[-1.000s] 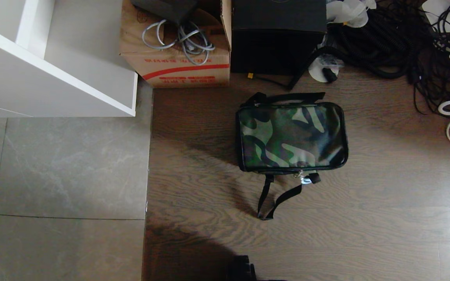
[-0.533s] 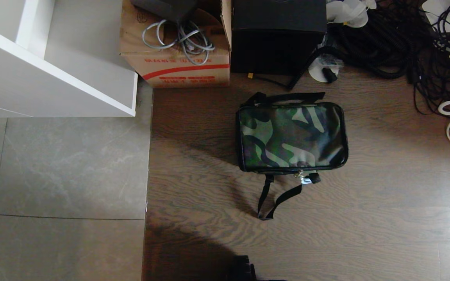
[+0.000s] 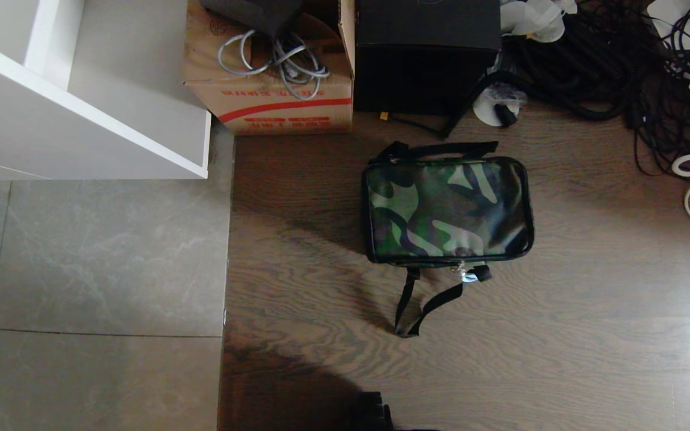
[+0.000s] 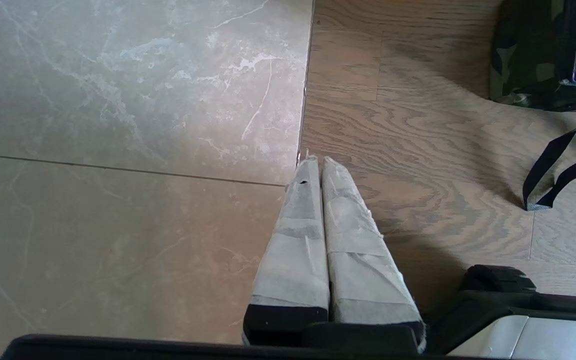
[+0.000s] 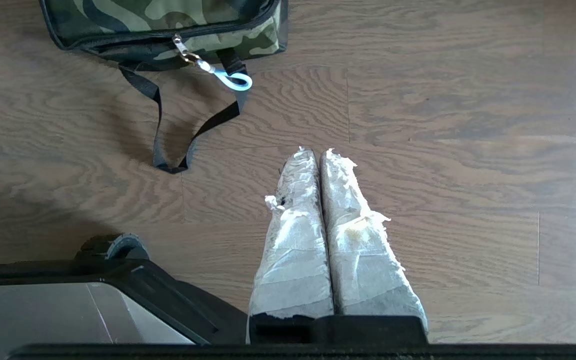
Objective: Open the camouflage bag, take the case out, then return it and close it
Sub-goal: Open the top of the storage box
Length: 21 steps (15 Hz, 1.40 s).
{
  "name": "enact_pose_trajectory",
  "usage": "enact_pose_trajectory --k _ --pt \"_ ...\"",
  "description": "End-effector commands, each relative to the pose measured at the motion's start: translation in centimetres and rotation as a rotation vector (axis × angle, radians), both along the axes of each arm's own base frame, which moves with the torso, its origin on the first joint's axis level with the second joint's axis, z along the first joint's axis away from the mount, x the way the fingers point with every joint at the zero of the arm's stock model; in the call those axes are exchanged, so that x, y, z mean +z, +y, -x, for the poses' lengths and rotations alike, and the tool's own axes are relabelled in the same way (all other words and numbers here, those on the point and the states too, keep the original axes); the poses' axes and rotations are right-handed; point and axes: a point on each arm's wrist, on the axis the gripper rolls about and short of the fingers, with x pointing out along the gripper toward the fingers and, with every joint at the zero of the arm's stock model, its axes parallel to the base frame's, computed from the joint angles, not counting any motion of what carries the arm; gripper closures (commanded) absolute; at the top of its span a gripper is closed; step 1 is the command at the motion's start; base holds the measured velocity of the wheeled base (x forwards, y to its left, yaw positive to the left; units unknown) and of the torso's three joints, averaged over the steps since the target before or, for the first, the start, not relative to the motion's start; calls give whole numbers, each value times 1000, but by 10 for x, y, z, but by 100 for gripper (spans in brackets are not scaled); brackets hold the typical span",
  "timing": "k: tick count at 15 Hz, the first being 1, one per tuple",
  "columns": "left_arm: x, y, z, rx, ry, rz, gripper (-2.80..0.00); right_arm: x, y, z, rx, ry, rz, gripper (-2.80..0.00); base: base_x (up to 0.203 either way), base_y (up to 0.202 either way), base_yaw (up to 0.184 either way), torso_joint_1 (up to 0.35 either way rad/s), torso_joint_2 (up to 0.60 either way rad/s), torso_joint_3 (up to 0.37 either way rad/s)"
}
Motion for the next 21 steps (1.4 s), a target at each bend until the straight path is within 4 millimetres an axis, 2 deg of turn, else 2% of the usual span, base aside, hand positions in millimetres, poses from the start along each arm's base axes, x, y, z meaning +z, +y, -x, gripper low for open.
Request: enact_pose_trajectory --k 1,4,5,7,9,11,13,15,17,19,21 --pt "-2 0 -1 1 6 1 0 0 0 0 6 7 47 0 0 0 0 0 0 0" --pt "-2 0 -1 0 7 1 0 1 0 1 5 11 74 0 0 0 0 0 0 0" --pt "-2 0 -1 1 7 1 0 9 0 4 12 -5 74 0 0 0 0 0 0 0" --pt "-2 0 -1 1 7 1 0 45 1 9 37 -1 65 0 0 0 0 0 0 0" --pt "-2 0 -1 1 7 1 0 83 2 -5 86 142 11 0 0 0 0 0 0 0" --pt "-2 0 -1 1 7 1 0 105 3 -36 152 322 -56 0 0 0 0 0 0 0" --pt "-2 0 -1 1 7 1 0 112 6 -75 220 486 -105 0 0 0 0 0 0 0" --pt "-2 0 -1 0 7 1 0 113 12 -123 283 593 -130 0 0 0 0 0 0 0" --pt "-2 0 -1 1 7 1 0 104 22 -173 346 646 -139 0 0 0 0 0 0 0" --pt "-2 0 -1 1 7 1 0 85 33 -219 406 657 -148 0 0 0 0 0 0 0" --pt "-2 0 -1 1 7 1 0 63 47 -250 463 659 -145 0 0 0 0 0 0 0"
